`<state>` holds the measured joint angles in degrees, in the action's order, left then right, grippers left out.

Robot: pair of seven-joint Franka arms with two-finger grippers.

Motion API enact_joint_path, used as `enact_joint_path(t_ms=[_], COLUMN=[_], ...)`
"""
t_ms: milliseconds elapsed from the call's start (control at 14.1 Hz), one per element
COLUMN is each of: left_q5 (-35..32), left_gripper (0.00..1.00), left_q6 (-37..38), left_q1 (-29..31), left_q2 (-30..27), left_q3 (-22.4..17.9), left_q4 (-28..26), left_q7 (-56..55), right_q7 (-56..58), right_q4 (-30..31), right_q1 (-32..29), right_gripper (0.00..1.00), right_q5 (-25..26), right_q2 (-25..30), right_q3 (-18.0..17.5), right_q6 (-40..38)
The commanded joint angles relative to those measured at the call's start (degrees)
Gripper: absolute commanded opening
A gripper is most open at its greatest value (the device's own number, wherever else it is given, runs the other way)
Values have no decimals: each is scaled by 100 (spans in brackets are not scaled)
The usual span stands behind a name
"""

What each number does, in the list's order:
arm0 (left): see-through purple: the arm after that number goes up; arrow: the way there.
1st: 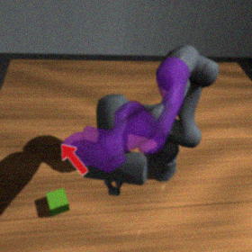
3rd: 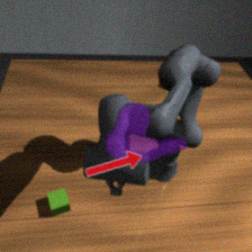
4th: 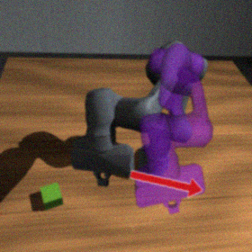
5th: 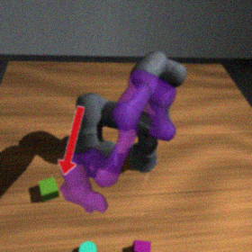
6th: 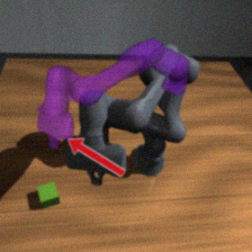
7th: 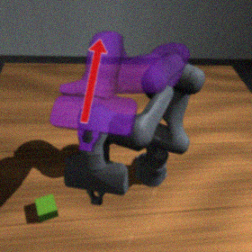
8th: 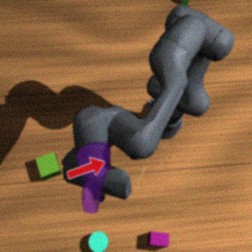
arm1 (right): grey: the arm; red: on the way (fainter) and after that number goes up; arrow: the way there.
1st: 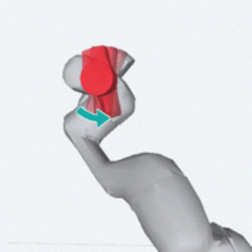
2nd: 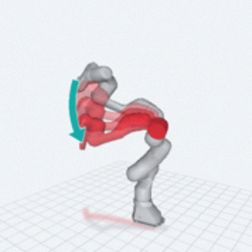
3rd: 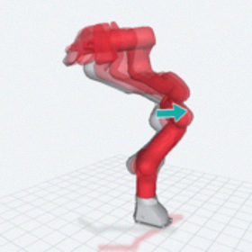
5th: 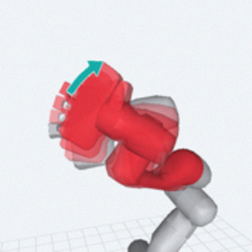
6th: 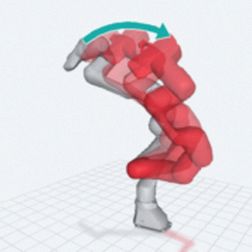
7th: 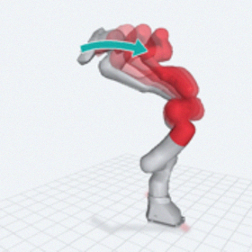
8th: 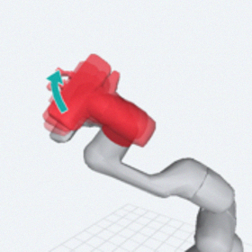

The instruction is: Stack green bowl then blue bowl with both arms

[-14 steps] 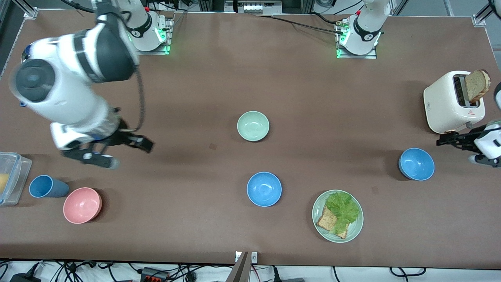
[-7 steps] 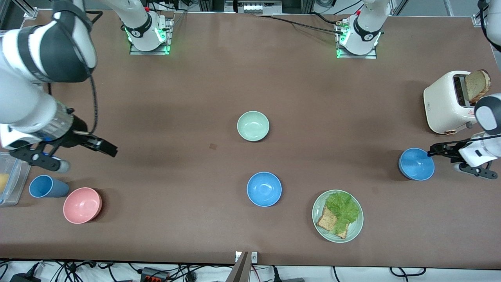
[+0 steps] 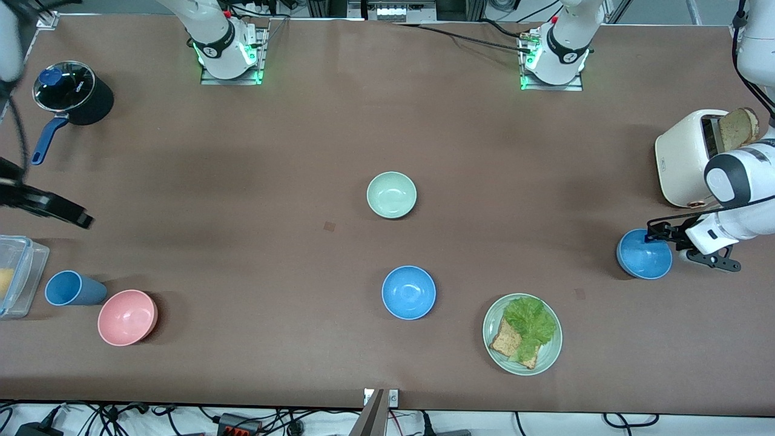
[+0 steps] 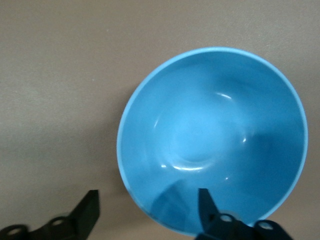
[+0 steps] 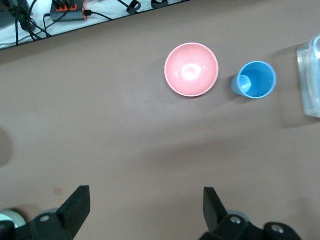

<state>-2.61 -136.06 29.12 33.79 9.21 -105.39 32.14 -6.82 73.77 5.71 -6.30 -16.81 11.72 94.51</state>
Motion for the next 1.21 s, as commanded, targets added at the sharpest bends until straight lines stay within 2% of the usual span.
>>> enact_joint_path(t_ms=[0,71,142,213,355,498,711,853,1137], left_q5=[-100,-100,-73,-73,-47,-38,-3,-3,102], left_gripper=[59,58,57,52,25,3,0,0,0], left_q6=[-79,-79,-70,-70,-53,-18,499,1051,2221], left_q1=[77,103,120,138,164,147,94,103,138], left_q2=[-39,-30,-30,-30,-30,-39,-74,-214,-732], left_q3=[81,90,99,108,134,143,291,432,1029], left_q4=[-43,-34,-17,-8,1,10,123,237,247], left_q7=[108,169,265,318,328,310,144,108,12], right_q7=[427,471,471,471,489,533,796,788,726], right_q4=[191,278,401,471,525,612,613,831,2349], right_q1=[-437,-587,-632,-641,-650,-633,-615,-615,-615], right_gripper=[100,100,100,100,100,100,100,100,100], right_q5=[242,365,392,393,410,419,752,692,674], right_q2=[274,362,458,512,547,626,644,758,1670], right_q3=[-485,-678,-698,-707,-698,-689,-698,-707,-707], right_q6=[-47,-47,-29,-3,-11,-38,-47,-56,628])
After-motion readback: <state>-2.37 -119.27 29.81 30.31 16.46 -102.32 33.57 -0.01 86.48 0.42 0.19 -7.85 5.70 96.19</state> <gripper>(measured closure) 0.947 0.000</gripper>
